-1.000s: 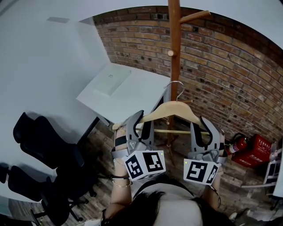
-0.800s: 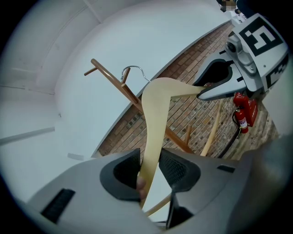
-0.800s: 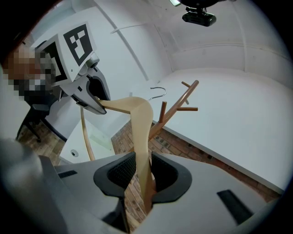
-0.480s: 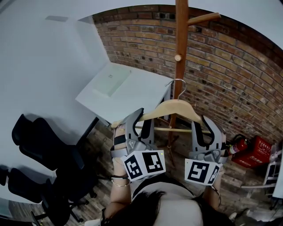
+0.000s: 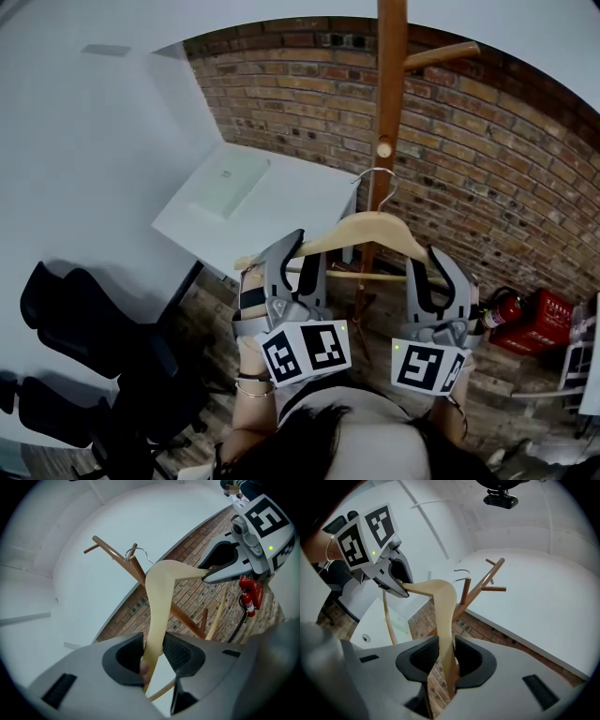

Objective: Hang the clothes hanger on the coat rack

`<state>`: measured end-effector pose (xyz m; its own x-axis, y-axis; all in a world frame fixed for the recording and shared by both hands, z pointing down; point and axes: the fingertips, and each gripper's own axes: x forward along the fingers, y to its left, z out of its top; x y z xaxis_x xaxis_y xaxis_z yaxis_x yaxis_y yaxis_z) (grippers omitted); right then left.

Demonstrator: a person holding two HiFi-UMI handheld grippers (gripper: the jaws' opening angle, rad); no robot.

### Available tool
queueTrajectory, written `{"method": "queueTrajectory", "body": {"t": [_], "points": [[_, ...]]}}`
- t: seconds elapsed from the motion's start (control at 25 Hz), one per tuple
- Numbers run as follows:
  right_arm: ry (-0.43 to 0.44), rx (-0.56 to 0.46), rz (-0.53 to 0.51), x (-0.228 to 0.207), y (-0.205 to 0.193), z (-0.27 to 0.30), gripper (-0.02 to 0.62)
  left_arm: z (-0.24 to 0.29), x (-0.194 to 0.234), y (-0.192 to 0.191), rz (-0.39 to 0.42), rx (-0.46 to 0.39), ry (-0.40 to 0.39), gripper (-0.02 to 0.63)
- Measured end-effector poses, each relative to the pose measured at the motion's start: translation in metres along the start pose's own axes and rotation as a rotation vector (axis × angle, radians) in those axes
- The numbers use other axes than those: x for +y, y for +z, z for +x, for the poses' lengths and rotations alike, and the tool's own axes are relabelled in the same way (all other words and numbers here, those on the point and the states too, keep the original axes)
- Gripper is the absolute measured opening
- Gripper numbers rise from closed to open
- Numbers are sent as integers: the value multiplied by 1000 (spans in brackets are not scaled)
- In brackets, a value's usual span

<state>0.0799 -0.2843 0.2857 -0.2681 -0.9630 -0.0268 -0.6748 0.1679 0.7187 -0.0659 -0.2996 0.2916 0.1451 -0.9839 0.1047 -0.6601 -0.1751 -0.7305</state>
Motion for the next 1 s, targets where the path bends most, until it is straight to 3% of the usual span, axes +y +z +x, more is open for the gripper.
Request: {"method": "queueTrajectory", "body": {"t": [1.0], "points": [[-39,9,6,-14,-4,33,120,41,11,9,-9,-53,-21,132]]}}
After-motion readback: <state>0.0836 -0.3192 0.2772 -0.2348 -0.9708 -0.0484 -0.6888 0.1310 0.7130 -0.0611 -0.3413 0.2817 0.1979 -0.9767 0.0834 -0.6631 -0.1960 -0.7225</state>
